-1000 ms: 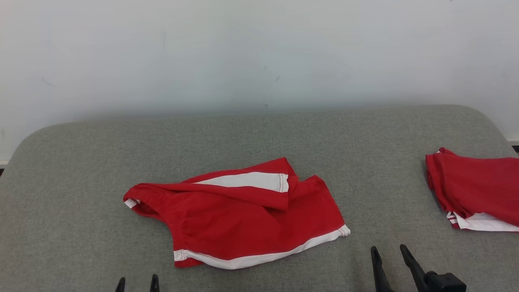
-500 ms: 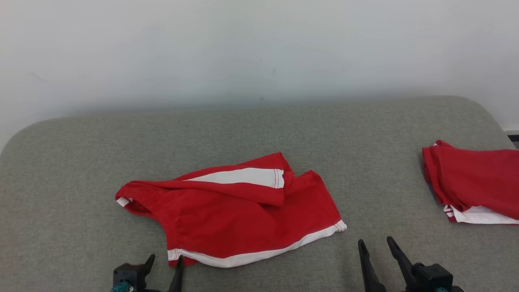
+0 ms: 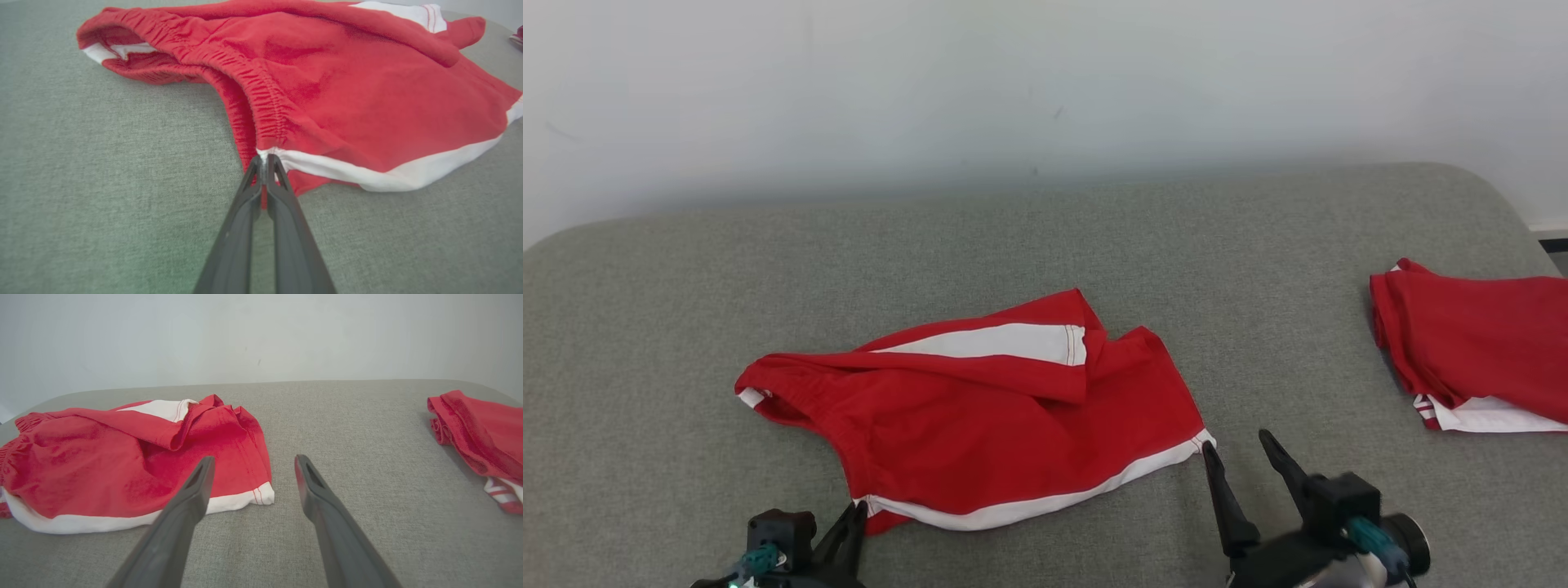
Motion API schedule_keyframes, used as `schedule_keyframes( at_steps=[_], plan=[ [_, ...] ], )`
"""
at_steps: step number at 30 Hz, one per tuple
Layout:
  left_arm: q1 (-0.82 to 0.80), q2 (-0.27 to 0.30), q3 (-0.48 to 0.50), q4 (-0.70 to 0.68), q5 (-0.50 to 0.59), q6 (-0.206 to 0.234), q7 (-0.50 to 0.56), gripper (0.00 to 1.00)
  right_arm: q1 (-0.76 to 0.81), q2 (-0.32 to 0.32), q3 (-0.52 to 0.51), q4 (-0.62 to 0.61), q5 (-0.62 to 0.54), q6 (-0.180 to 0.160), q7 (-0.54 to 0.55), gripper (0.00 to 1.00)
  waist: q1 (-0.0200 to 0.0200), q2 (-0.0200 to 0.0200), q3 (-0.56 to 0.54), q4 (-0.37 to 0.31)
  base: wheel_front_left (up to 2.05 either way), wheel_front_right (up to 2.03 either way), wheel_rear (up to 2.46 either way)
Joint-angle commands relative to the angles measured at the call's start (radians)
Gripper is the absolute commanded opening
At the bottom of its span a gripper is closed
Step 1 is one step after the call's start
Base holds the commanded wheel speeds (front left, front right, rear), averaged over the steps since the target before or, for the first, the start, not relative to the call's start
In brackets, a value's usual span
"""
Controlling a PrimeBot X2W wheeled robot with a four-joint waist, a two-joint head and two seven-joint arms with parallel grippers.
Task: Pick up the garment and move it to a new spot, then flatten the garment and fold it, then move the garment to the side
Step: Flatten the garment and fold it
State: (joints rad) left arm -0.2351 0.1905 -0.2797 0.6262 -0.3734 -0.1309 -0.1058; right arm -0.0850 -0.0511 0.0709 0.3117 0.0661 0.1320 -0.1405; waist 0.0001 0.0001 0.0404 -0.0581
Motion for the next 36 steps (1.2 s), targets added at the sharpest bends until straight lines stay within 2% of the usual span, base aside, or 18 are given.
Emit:
schedule_keyframes(
  at_steps=[1, 8, 17, 21, 23, 24, 26, 28, 36],
  plan=[
    [-0.013, 0.005, -0.003, 0.006, -0.012, 0.001, -0.009, 0.0, -0.022, 0.002, 0.003, 0.01, -0.009, -0.002, 0.009, 1.0, -0.0001, -0.0001, 0.006, 0.002, 0.0, 0.0, 0.0],
    [-0.033, 0.002, -0.035, 0.033, -0.027, 0.001, -0.018, 0.0, -0.144, -0.012, -0.02, 0.183, -0.051, -0.002, 0.207, 1.0, -0.0001, -0.0001, 0.022, 0.018, 0.0, 0.0, 0.0],
    [-0.054, -0.001, -0.069, 0.053, -0.043, 0.001, -0.035, 0.0, -0.242, -0.007, -0.074, 0.318, -0.087, -0.002, 0.269, 1.0, -0.0001, -0.0001, 0.039, 0.05, 0.0, 0.0, 0.0],
    [-0.062, 0.002, -0.077, 0.057, -0.05, 0.001, -0.041, 0.0, -0.259, -0.002, -0.078, 0.34, -0.095, -0.002, 0.256, 0.99, -0.0001, -0.0001, 0.044, 0.055, 0.0, 0.0, 0.0],
    [-0.067, 0.004, -0.081, 0.06, -0.053, 0.001, -0.045, 0.0, -0.266, -0.002, -0.078, 0.355, -0.094, -0.002, 0.244, 0.79, -0.0001, -0.0001, 0.047, 0.058, 0.0, 0.0, 0.0],
    [-0.069, 0.005, -0.082, 0.062, -0.054, 0.001, -0.049, 0.0, -0.27, -0.002, -0.076, 0.363, -0.093, -0.002, 0.241, 0.64, -0.0001, -0.0001, 0.048, 0.059, 0.0, 0.0, 0.0],
    [-0.071, 0.005, -0.085, 0.066, -0.057, 0.001, -0.053, 0.0, -0.277, -0.001, -0.072, 0.378, -0.089, -0.002, 0.238, 0.26, -0.0001, -0.0001, 0.049, 0.061, 0.0, 0.0, 0.0],
    [-0.072, 0.003, -0.088, 0.069, -0.059, 0.001, -0.056, 0.0, -0.28, 0.001, -0.07, 0.386, -0.086, -0.002, 0.236, 0.0, -0.0001, -0.0001, 0.049, 0.063, 0.0, 0.0, 0.0],
    [-0.074, -0.012, -0.046, 0.023, -0.101, 0.005, -0.126, 0.0, -0.273, 0.002, -0.078, 0.345, -0.036, -0.002, 0.161, 0.0, -0.0001, -0.0001, 0.019, 0.056, 0.0, 0.0, 0.0]
  ],
)
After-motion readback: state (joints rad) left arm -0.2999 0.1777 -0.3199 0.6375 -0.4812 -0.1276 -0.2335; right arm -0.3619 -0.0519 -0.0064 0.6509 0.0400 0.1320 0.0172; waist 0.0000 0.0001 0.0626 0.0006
